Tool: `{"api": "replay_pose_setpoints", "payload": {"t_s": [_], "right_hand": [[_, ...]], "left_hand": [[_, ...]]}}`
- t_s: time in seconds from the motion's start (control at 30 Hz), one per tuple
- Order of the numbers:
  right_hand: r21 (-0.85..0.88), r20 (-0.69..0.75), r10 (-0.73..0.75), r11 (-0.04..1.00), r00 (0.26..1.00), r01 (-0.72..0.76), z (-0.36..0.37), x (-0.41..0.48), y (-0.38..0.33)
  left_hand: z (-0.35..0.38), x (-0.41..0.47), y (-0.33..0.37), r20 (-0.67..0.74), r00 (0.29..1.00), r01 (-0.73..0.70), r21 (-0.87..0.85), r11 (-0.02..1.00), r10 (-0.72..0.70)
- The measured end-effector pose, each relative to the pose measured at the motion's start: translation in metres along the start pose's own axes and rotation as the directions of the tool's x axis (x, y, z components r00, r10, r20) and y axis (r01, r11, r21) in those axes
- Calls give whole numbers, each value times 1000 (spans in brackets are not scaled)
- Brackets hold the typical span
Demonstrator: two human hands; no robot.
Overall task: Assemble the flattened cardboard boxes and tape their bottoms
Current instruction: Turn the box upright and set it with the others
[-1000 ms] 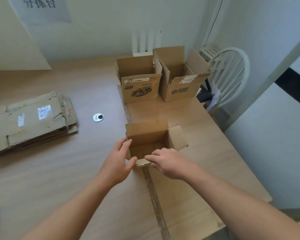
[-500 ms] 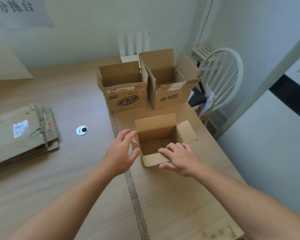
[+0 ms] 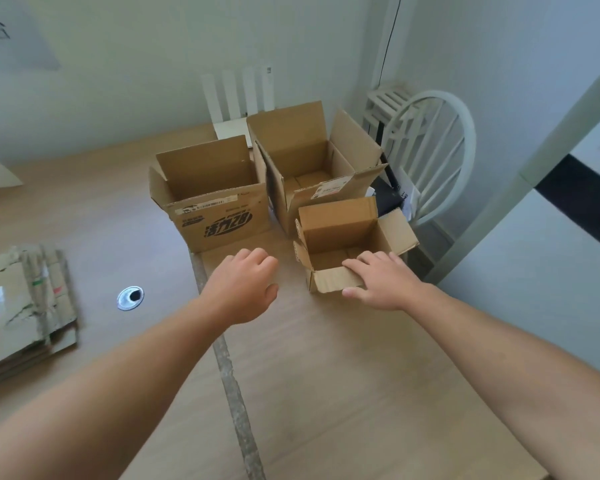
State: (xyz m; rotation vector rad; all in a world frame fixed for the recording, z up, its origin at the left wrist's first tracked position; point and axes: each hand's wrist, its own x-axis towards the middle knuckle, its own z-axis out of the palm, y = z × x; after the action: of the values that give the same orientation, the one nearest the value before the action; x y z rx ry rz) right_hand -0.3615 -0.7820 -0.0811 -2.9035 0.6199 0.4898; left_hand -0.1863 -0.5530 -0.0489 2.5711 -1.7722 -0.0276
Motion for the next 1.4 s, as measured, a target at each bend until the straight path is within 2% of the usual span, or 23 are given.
{"api": "replay_pose_setpoints", "payload": {"t_s": [0.3,0.43,0.6,0.73,0.9,1.07,1.23,1.4], "right_hand": [[99,-3,-57,993,998,57,-27,21,25],[83,-7,-43,996,999,43,-35,28,27],[38,-124,45,998,991,-41,-37,39,22],[44,-136,97,995,986,-92,-33,40,20],[53,-234,84,996,969,-73,-28,27,15],[-34,-328,-54,998,943,45,-30,5,-20],[-109,-321,-133,989,938,103,-28,-21,-77],[-121,-327,-180,982,928,147,-36,-45,-149]], "left_hand": [[-4,37,-2,63,998,-19,48,999,16],[1,42,1,83,996,-19,37,999,16],[5,38,4,100,995,-6,0,1000,6],[3,33,2,79,997,-5,-7,1000,5],[-2,21,0,72,997,31,-36,999,-29],[-11,-1,-6,59,997,53,-30,998,-51],[-24,-42,-21,64,990,130,-15,991,-129],[-39,-107,-37,24,974,223,80,972,-225]]}}
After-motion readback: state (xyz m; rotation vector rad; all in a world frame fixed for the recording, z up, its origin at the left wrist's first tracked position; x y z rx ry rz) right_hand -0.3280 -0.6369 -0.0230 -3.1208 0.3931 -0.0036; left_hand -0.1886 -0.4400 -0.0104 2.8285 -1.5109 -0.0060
